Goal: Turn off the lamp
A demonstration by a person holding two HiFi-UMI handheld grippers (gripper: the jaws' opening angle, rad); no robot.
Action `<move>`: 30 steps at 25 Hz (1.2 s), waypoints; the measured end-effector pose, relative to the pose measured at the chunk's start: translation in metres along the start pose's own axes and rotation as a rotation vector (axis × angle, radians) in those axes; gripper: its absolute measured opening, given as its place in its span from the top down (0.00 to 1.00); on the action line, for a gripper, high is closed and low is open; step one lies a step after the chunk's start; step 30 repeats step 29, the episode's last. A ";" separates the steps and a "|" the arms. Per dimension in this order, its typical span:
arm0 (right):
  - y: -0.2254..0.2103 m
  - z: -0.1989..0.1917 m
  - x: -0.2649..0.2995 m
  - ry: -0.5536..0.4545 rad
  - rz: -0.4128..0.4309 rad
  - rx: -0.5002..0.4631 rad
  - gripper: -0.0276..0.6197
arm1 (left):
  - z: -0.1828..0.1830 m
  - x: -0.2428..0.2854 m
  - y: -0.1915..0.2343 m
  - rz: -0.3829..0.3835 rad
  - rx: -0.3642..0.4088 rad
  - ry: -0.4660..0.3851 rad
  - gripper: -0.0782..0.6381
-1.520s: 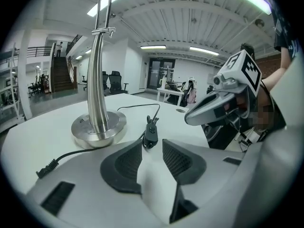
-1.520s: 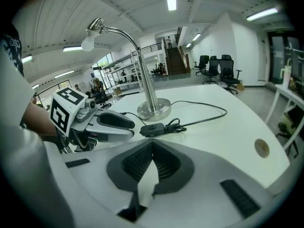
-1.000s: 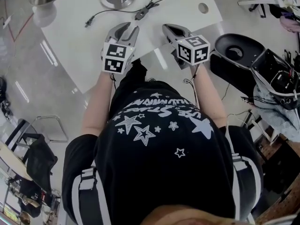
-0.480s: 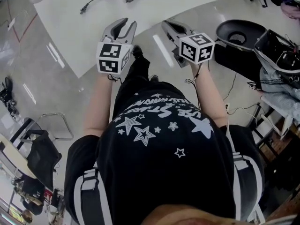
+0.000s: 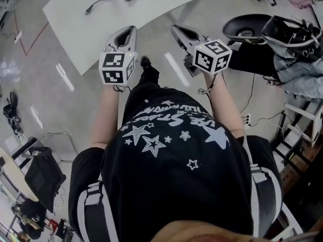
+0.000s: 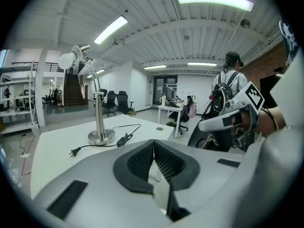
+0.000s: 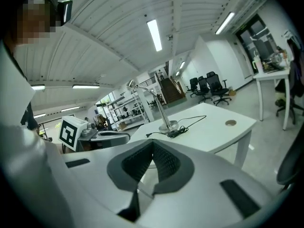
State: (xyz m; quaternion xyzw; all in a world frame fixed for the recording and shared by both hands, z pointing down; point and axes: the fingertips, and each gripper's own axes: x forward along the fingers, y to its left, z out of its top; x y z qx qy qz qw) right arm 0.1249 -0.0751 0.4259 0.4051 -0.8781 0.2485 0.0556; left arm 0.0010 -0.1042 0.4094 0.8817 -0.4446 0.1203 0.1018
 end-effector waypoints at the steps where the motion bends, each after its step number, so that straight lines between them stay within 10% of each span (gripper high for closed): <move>1: 0.005 -0.001 -0.008 -0.008 0.003 -0.011 0.95 | 0.002 -0.008 -0.007 0.004 0.006 -0.007 0.87; 12: 0.052 -0.027 -0.068 -0.028 0.060 -0.064 0.95 | 0.009 -0.076 -0.072 0.066 0.038 -0.044 0.88; 30: 0.106 -0.023 -0.041 -0.045 0.040 -0.074 0.95 | 0.019 -0.124 -0.034 0.068 0.070 -0.076 0.88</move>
